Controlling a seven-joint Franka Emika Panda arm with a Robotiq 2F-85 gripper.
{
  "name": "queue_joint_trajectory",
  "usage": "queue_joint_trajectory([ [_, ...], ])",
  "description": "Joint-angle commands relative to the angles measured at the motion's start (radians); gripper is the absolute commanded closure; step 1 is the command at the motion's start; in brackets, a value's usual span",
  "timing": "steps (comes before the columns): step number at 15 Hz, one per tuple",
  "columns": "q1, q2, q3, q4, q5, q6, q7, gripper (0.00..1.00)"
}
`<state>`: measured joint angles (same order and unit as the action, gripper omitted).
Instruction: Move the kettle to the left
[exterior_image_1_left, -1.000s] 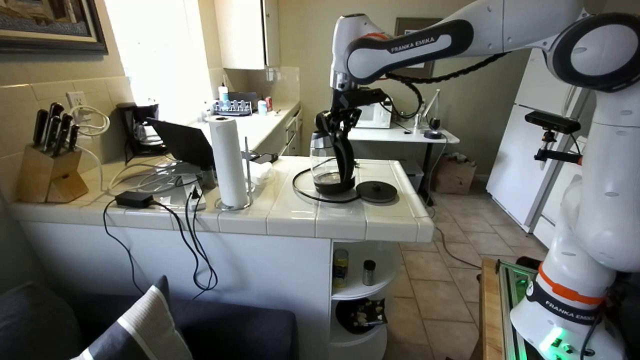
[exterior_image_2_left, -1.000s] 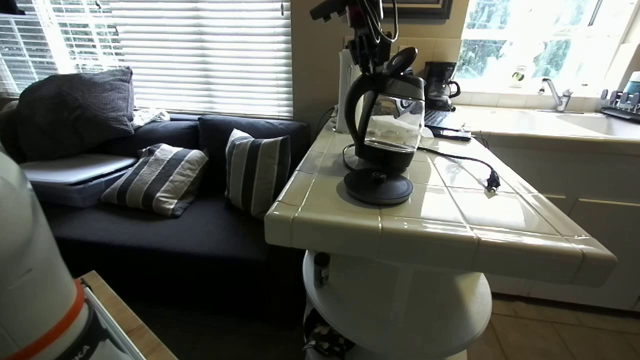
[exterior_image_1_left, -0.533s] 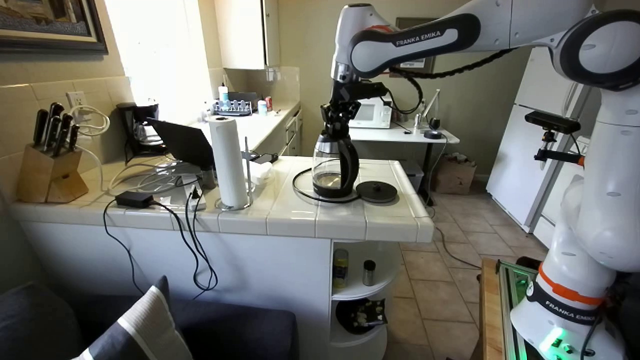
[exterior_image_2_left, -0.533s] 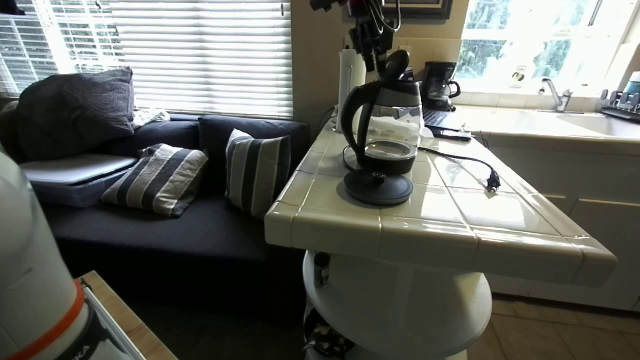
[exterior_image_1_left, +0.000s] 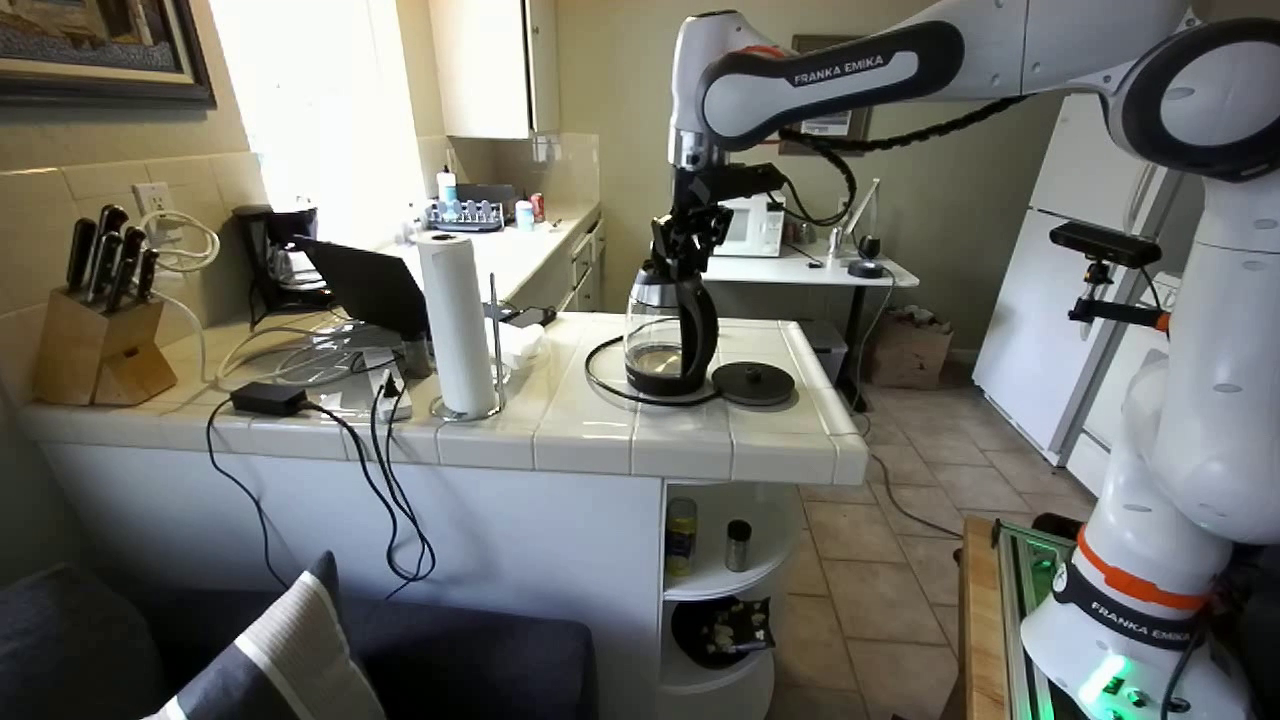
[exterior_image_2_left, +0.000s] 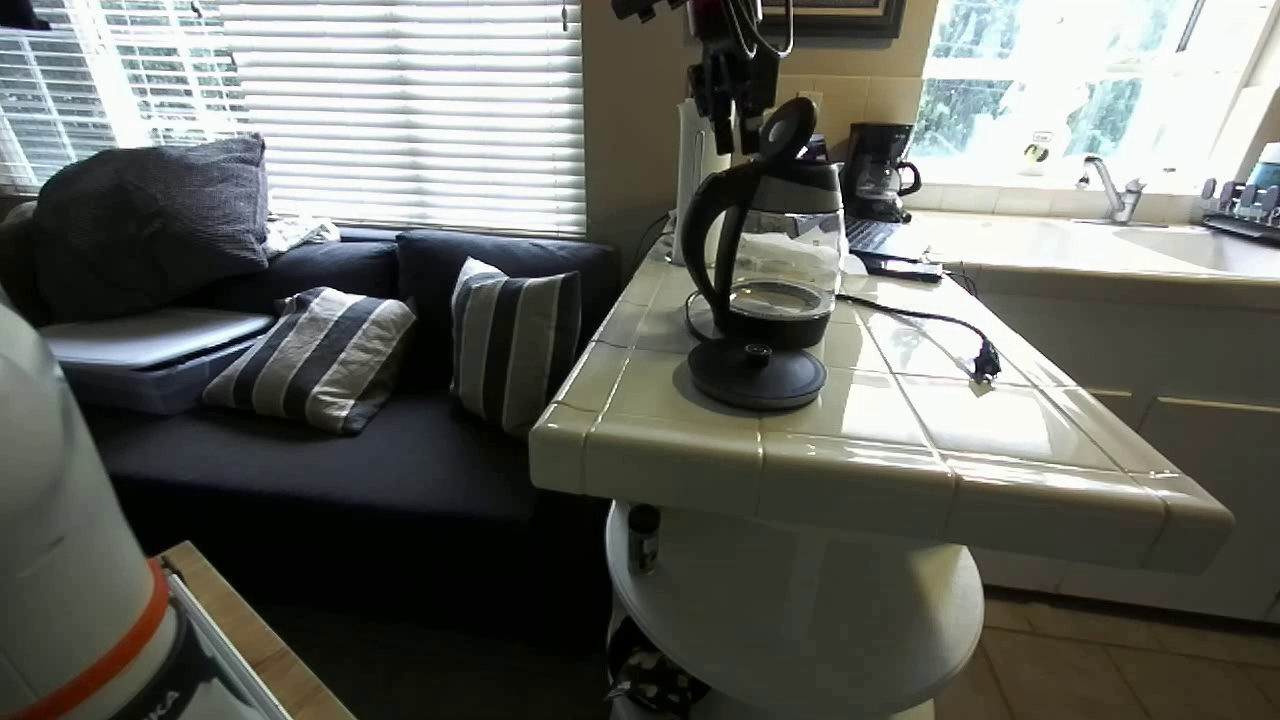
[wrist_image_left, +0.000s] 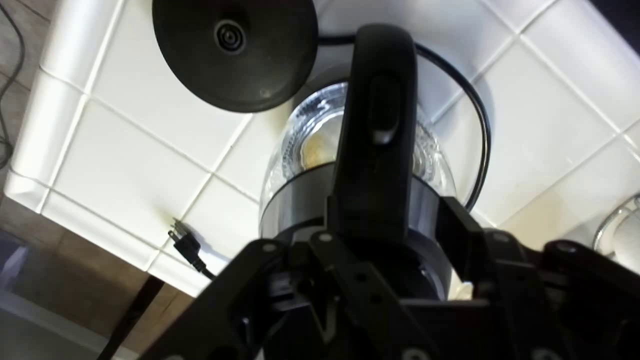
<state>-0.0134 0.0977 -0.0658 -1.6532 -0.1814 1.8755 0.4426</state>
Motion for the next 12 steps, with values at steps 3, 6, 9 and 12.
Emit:
queue_joint_trajectory([
  [3,-0.009,-0.059,0.009,-0.035,0.081,-0.14,-0.086,0.01],
  [6,-0.013,-0.087,0.008,-0.084,0.083,-0.084,-0.134,0.0],
  [9,-0.034,-0.116,-0.003,-0.143,0.184,-0.04,-0.278,0.0],
  [12,-0.058,-0.158,-0.021,-0.213,0.265,0.05,-0.394,0.0],
])
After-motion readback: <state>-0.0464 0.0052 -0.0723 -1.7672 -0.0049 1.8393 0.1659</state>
